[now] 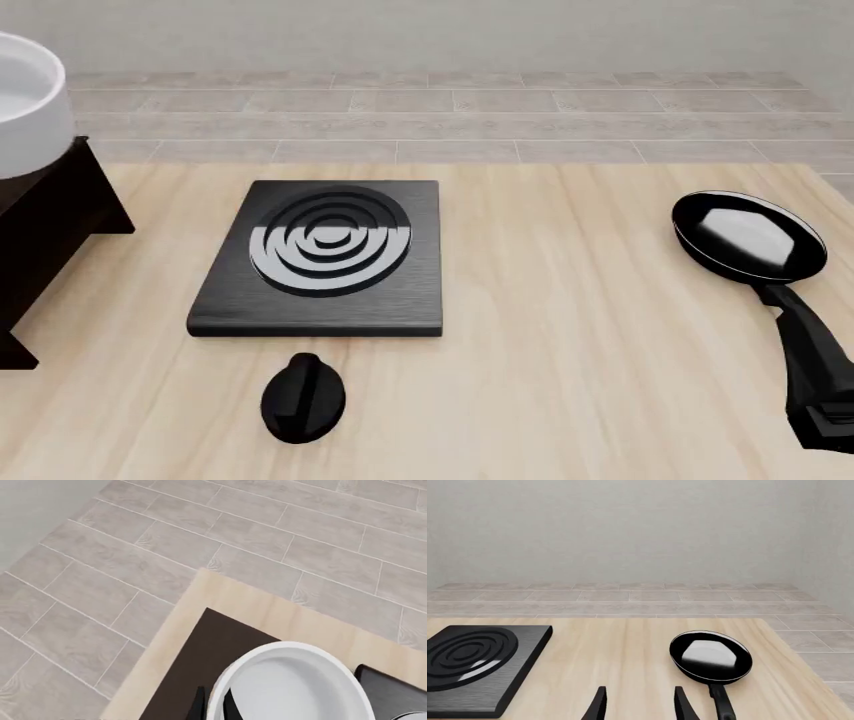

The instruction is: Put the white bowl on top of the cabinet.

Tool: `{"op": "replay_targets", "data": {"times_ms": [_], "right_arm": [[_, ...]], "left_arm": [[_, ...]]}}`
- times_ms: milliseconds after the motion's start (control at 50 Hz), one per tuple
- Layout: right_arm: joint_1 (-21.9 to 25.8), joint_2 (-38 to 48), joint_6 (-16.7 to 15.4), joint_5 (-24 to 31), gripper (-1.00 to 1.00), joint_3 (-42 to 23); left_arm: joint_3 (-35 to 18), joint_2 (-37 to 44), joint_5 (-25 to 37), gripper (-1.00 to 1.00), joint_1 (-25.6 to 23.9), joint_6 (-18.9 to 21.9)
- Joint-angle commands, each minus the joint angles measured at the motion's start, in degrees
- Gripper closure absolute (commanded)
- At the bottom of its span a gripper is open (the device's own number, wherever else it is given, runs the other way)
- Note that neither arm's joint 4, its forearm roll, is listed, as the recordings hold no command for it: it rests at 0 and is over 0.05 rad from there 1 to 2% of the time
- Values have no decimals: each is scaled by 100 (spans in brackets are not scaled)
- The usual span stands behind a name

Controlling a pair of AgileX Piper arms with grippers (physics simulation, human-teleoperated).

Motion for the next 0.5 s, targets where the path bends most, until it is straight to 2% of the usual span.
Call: {"op": "replay_targets", "data": {"times_ms": [20,220,500], "right_arm": [[1,0,0,0,-100,0],[0,-1,-2,0,-100,0],[-1,0,1,0,-100,0]], "left_arm": [[-121,80,-90,100,228,50],[-270,284,-146,100,430,173],[-223,489,-343,100,662,284]]}}
